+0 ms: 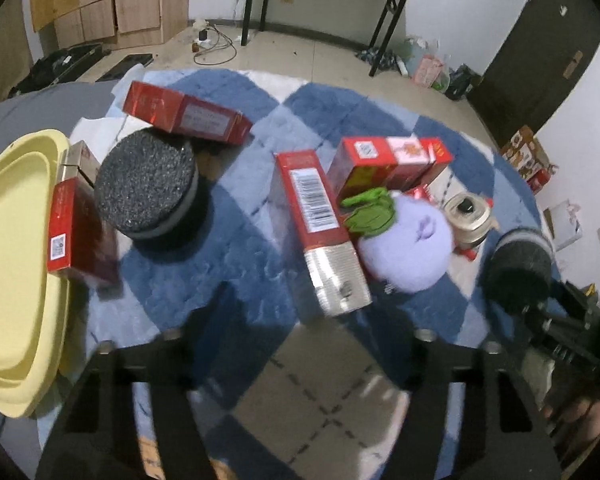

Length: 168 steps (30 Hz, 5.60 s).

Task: Organize rigid objects
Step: 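Grasp the red-and-silver cigarette box with the left tool while the right tool grasps the black foam roll, then carry both held items to the yellow tray and release them, then grasp the tall red box with the left tool while the right tool grasps the red lighter, then carry the red box and lighter to the yellow tray and release them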

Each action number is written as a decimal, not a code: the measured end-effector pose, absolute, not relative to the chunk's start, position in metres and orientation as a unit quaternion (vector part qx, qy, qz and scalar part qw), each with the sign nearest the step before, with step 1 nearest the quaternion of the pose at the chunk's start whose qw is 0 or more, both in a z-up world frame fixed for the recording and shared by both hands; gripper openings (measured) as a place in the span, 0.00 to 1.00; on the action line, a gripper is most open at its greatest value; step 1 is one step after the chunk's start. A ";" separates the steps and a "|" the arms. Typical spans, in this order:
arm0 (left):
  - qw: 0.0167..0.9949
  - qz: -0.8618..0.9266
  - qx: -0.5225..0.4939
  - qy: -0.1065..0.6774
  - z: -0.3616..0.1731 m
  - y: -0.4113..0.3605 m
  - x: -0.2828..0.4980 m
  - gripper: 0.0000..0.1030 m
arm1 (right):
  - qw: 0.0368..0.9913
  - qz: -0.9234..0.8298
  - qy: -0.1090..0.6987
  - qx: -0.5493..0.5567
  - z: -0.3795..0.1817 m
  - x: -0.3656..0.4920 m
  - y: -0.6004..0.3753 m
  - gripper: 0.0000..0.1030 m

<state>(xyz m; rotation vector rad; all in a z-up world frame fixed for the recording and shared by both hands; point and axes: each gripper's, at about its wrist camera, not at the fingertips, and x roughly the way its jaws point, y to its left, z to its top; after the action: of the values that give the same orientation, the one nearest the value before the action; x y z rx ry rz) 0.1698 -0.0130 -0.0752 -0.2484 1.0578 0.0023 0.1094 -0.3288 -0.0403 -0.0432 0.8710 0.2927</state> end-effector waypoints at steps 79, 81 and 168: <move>0.871 0.073 -0.139 0.466 0.011 0.136 0.103 1.00 | 0.915 0.232 0.321 -0.077 0.031 0.053 -0.235 1.00; 0.863 0.072 -0.138 0.480 0.002 0.127 0.105 1.00 | 0.920 0.214 0.321 -0.074 0.026 0.057 -0.258 1.00; 0.890 0.097 -0.160 0.416 0.046 0.205 0.070 0.23 | 0.924 0.240 0.281 -0.099 0.001 0.079 -0.320 0.80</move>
<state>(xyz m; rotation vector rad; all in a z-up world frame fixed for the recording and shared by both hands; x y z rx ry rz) 0.0700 0.2049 0.0456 -0.3318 0.8642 0.2012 0.0790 -0.3199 0.0009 -0.2035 0.5771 0.4934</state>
